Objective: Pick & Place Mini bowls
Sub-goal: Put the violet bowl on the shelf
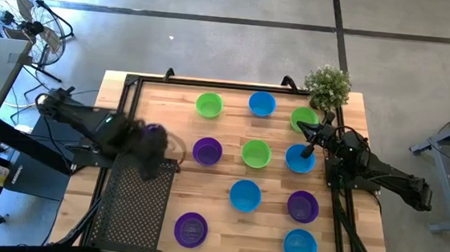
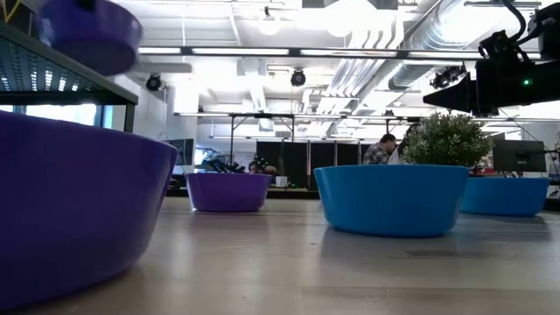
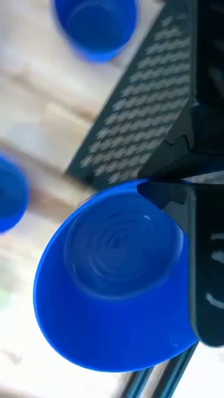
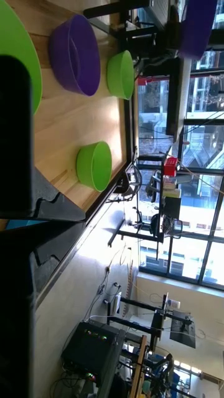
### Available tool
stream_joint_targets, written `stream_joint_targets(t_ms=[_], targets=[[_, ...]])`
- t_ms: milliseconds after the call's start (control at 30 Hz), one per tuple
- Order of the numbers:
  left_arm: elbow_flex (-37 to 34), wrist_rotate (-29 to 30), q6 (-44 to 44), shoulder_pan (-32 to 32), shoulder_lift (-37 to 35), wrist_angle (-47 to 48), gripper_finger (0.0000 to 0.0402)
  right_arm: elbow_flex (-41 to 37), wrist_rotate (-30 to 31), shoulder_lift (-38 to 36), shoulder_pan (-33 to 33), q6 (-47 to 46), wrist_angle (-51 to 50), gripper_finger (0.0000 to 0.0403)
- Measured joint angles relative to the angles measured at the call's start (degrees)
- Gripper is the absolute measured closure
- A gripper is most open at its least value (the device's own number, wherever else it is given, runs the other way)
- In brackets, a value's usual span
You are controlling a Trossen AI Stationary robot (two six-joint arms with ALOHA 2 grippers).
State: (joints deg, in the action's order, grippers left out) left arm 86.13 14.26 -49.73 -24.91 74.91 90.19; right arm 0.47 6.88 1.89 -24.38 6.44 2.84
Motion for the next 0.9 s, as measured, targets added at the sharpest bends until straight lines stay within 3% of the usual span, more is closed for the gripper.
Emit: stream_joint_targets(t_ms=[167, 400, 667, 900], targets=[[0.0, 3.1, -9.6, -9.6, 0.2, -0.1, 0.0401, 0.0, 0.0, 0.0, 0.0, 0.0, 0.0, 0.0402], [-1.5, 3.2, -20.9, -19.1, 0.6, 0.0, 0.0401, 0.0, 0.0, 0.0, 0.0, 0.0, 0.0, 0.0402], [-8.9, -4.0, -30.5, -25.5, 0.7, -0.1, 0.0401, 0.0, 0.0, 0.0, 0.0, 0.0, 0.1, 0.0402], [-10.6, -4.2, -36.7, -29.8, 0.7, -0.2, 0.0401, 0.0, 0.0, 0.0, 0.0, 0.0, 0.1, 0.0402]])
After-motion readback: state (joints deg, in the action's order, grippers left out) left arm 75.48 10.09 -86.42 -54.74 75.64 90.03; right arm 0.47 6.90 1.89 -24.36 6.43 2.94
